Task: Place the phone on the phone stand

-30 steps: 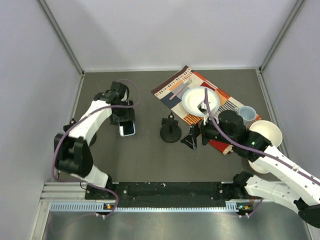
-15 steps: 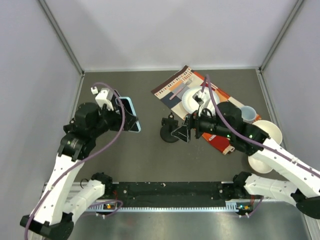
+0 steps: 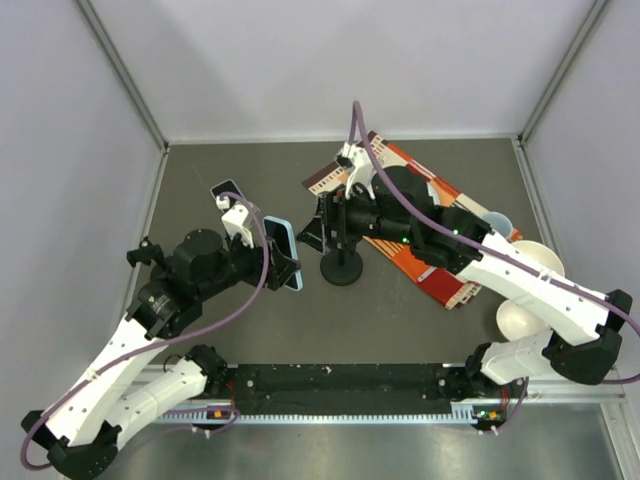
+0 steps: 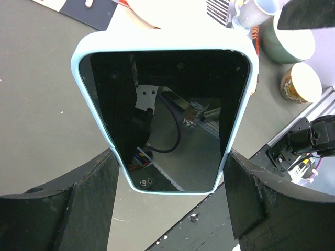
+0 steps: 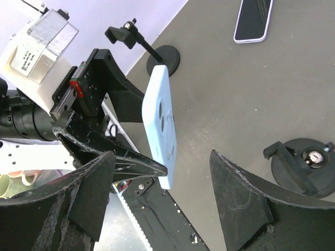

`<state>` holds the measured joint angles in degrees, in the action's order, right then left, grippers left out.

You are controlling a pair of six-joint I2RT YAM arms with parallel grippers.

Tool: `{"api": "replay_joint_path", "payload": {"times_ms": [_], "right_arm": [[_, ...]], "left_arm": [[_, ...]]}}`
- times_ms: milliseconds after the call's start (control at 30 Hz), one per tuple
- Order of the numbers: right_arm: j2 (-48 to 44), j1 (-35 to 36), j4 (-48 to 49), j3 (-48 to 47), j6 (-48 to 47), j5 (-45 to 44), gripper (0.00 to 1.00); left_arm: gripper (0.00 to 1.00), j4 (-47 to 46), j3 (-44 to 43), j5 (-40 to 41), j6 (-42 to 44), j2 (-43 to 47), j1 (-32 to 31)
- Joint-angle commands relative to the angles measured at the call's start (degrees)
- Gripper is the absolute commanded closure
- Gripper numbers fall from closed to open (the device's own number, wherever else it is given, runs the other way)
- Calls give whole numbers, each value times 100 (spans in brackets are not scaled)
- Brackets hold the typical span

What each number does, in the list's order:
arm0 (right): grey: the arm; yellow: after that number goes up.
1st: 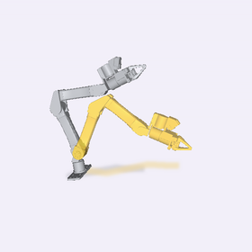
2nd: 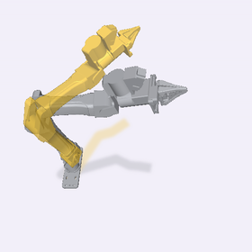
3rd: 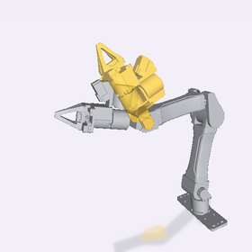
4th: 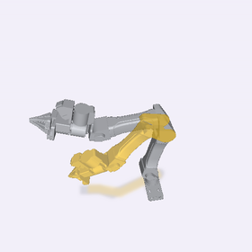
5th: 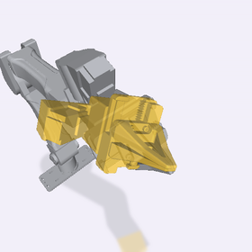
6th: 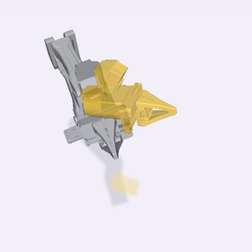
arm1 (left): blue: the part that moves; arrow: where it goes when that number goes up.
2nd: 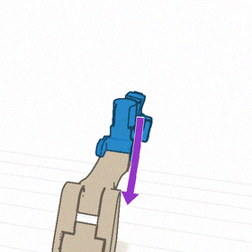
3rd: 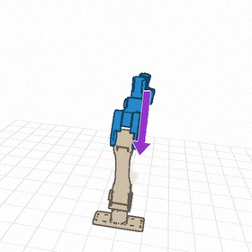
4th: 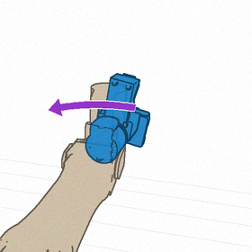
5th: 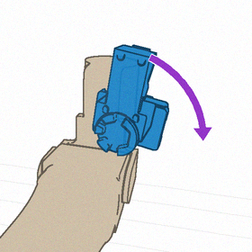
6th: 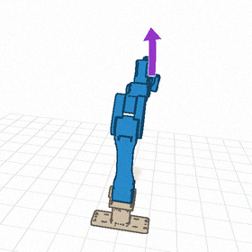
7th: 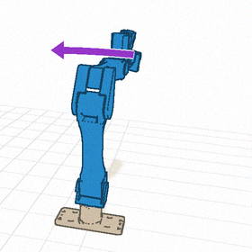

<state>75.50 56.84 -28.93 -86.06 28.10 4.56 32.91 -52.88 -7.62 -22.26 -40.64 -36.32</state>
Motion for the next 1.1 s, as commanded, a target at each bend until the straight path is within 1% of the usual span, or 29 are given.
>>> {"api": "replay_joint_path", "payload": {"times_ms": [0, 167, 300, 400, 433, 533, 600, 633, 667, 700, 733, 767, 800, 867, 900, 933, 967, 1033, 1067], "right_arm": [[210, 336, -69, -402, 55, -438, 28], [552, 477, -69, -587, 82, -719, 37], [807, 679, -69, -710, 38, -1035, 40], [922, 784, -34, -667, 47, -1229, 47], [948, 802, -8, -658, 29, -1342, 57], [975, 829, 159, -587, -67, -1344, 71], [992, 829, 308, -526, -94, -1291, 78], [984, 838, 396, -482, -129, -1256, 91], [958, 829, 492, -438, -164, -1221, 100], [862, 829, 580, -281, -234, -1133, 100], [791, 829, 860, -175, -295, -1072, 100], [703, 829, 949, 26, -418, -1045, 100], [476, 829, 1046, 141, -471, -1079, 100], [238, 820, 1283, 491, -707, -1063, 100], [-77, 829, 1415, 711, -892, -932, 100], [-384, 811, 1486, 827, -981, -861, 100], [-544, 785, 1565, 932, -1095, -738, 100], [-895, 724, 1662, 1301, -1437, -186, 100], [-1254, 680, 1723, 1433, -1534, -35, 100]], "left_arm": [[100, -838, -20, 322, 2, 65, -200], [100, -838, -47, 410, 64, 21, -341], [100, -839, -64, 472, 11, -31, -429], [100, -838, -126, 507, -6, -49, -508], [100, -847, -126, 533, -24, -40, -552], [100, -865, -108, 542, -77, -14, -614], [100, -874, -152, 463, -103, -40, -631], [100, -865, -170, 289, -112, -58, -631], [100, -865, -187, 191, -129, -75, -631], [100, -839, -231, 121, -155, -93, -631], [95, -830, -266, -54, -191, -102, -631], [83, -795, -301, -177, -278, -76, -631], [59, -803, -362, -335, -322, -49, -622], [36, -847, -407, -705, -401, 125, -631], [14, -943, -416, -863, -454, 283, -622], [5, -1153, -381, -977, -463, 372, -631], [2, -1190, -381, -1153, -481, 547, -631], [2, -1181, -521, -1329, -507, 662, -631], [2, -1085, -608, -1382, -525, 698, -631]]}}
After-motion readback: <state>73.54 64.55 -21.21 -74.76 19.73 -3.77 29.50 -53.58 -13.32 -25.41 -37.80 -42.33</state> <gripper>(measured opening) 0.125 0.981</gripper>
